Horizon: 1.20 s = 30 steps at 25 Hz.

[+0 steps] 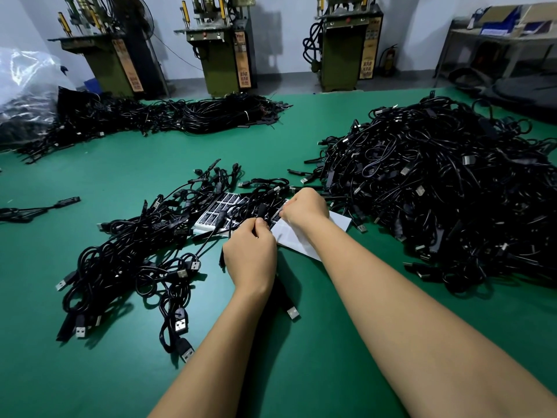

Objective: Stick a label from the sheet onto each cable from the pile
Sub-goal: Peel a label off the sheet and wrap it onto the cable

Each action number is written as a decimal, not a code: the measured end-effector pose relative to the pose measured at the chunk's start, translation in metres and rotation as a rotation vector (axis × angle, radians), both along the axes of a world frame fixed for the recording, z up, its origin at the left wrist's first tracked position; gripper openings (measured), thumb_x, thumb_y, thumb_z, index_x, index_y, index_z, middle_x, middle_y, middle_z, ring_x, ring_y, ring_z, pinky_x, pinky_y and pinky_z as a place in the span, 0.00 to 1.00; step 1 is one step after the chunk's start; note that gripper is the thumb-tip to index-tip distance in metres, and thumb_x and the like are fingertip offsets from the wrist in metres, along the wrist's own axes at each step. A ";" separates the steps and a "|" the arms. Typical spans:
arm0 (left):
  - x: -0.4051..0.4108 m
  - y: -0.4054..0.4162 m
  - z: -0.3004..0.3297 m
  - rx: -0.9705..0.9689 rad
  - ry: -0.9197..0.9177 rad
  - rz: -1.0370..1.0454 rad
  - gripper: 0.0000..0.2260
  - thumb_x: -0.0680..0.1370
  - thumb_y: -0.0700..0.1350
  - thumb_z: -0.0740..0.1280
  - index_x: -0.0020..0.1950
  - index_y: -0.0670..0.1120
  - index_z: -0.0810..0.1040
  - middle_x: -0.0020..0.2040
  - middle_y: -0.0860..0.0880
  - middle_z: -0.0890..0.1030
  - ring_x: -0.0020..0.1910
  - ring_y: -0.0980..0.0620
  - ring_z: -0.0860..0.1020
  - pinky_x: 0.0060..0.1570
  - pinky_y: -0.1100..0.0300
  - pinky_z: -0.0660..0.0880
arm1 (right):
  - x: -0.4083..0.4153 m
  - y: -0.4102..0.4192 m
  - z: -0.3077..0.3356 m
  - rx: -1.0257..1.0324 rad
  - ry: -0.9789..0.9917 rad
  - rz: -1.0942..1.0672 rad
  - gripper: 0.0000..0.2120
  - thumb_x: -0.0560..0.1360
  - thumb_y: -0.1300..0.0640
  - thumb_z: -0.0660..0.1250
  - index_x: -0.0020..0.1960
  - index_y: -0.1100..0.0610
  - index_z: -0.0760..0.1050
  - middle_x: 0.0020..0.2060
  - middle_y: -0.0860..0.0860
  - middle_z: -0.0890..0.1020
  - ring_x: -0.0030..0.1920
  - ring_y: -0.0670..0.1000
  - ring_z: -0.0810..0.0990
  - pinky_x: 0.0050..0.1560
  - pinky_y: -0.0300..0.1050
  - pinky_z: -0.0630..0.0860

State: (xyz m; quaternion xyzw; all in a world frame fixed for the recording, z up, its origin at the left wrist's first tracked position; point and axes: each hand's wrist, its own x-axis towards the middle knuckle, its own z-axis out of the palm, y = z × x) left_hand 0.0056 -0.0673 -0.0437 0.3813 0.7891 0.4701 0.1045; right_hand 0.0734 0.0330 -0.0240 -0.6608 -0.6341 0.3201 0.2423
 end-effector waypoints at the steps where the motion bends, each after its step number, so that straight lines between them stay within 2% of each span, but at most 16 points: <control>1: 0.000 0.000 0.000 -0.002 0.002 0.001 0.14 0.80 0.47 0.58 0.39 0.45 0.78 0.34 0.50 0.79 0.36 0.51 0.72 0.30 0.63 0.62 | 0.000 -0.001 -0.001 0.004 -0.005 0.008 0.08 0.73 0.64 0.65 0.50 0.61 0.80 0.49 0.56 0.83 0.49 0.57 0.80 0.49 0.46 0.79; 3: -0.001 0.000 0.001 -0.008 0.011 -0.003 0.14 0.80 0.47 0.58 0.39 0.45 0.77 0.34 0.50 0.78 0.35 0.51 0.72 0.30 0.62 0.62 | 0.000 -0.002 -0.002 0.025 -0.027 0.026 0.08 0.74 0.62 0.64 0.50 0.59 0.81 0.49 0.55 0.83 0.50 0.57 0.80 0.51 0.47 0.79; 6: 0.000 0.001 0.001 -0.008 0.011 -0.013 0.14 0.80 0.47 0.58 0.39 0.45 0.78 0.34 0.50 0.79 0.36 0.49 0.73 0.30 0.63 0.63 | 0.002 -0.008 -0.007 0.085 -0.012 0.048 0.07 0.73 0.60 0.65 0.40 0.53 0.81 0.45 0.49 0.84 0.49 0.53 0.80 0.43 0.41 0.74; 8: -0.001 0.001 0.001 -0.005 0.012 -0.011 0.14 0.80 0.47 0.58 0.40 0.45 0.78 0.35 0.50 0.79 0.37 0.50 0.73 0.31 0.64 0.63 | 0.005 -0.012 -0.011 0.138 0.032 0.045 0.06 0.73 0.58 0.66 0.38 0.49 0.77 0.45 0.46 0.83 0.49 0.52 0.79 0.42 0.41 0.70; 15: 0.000 0.000 0.001 0.005 0.010 -0.014 0.14 0.80 0.47 0.58 0.40 0.43 0.78 0.35 0.49 0.79 0.34 0.55 0.72 0.33 0.65 0.64 | 0.004 -0.024 -0.025 0.395 0.021 0.103 0.03 0.74 0.57 0.66 0.45 0.51 0.76 0.43 0.48 0.82 0.50 0.54 0.75 0.52 0.50 0.73; 20: 0.000 0.000 0.002 -0.002 0.021 -0.029 0.15 0.80 0.47 0.58 0.39 0.42 0.77 0.34 0.49 0.79 0.35 0.50 0.73 0.32 0.63 0.64 | 0.000 -0.027 -0.024 0.558 -0.071 0.167 0.06 0.75 0.62 0.63 0.51 0.55 0.74 0.46 0.50 0.81 0.49 0.55 0.75 0.49 0.49 0.70; 22: -0.002 0.001 0.001 -0.011 0.016 -0.035 0.14 0.80 0.47 0.58 0.39 0.44 0.78 0.34 0.50 0.78 0.35 0.51 0.73 0.31 0.63 0.63 | 0.002 -0.031 -0.023 0.561 0.038 0.140 0.08 0.74 0.63 0.63 0.51 0.56 0.74 0.44 0.51 0.81 0.46 0.54 0.76 0.46 0.48 0.72; 24: -0.002 0.001 0.000 -0.017 0.020 -0.042 0.14 0.80 0.47 0.58 0.40 0.45 0.78 0.34 0.50 0.79 0.36 0.51 0.74 0.30 0.64 0.63 | 0.012 -0.035 -0.020 0.495 0.236 0.040 0.07 0.73 0.64 0.64 0.49 0.55 0.75 0.39 0.49 0.80 0.42 0.52 0.77 0.43 0.46 0.73; 27: -0.004 0.001 -0.001 -0.017 0.040 -0.062 0.15 0.81 0.48 0.58 0.40 0.46 0.79 0.35 0.50 0.80 0.38 0.49 0.76 0.32 0.62 0.66 | 0.042 -0.035 -0.017 0.319 0.561 -0.104 0.07 0.73 0.65 0.67 0.44 0.53 0.75 0.36 0.49 0.79 0.38 0.50 0.77 0.40 0.45 0.77; 30: 0.001 0.000 0.003 0.088 0.004 -0.221 0.12 0.82 0.48 0.59 0.43 0.49 0.80 0.41 0.55 0.84 0.39 0.52 0.79 0.39 0.58 0.72 | 0.065 -0.040 -0.016 0.112 0.827 -0.124 0.08 0.75 0.67 0.66 0.45 0.55 0.74 0.38 0.53 0.79 0.35 0.50 0.78 0.40 0.47 0.79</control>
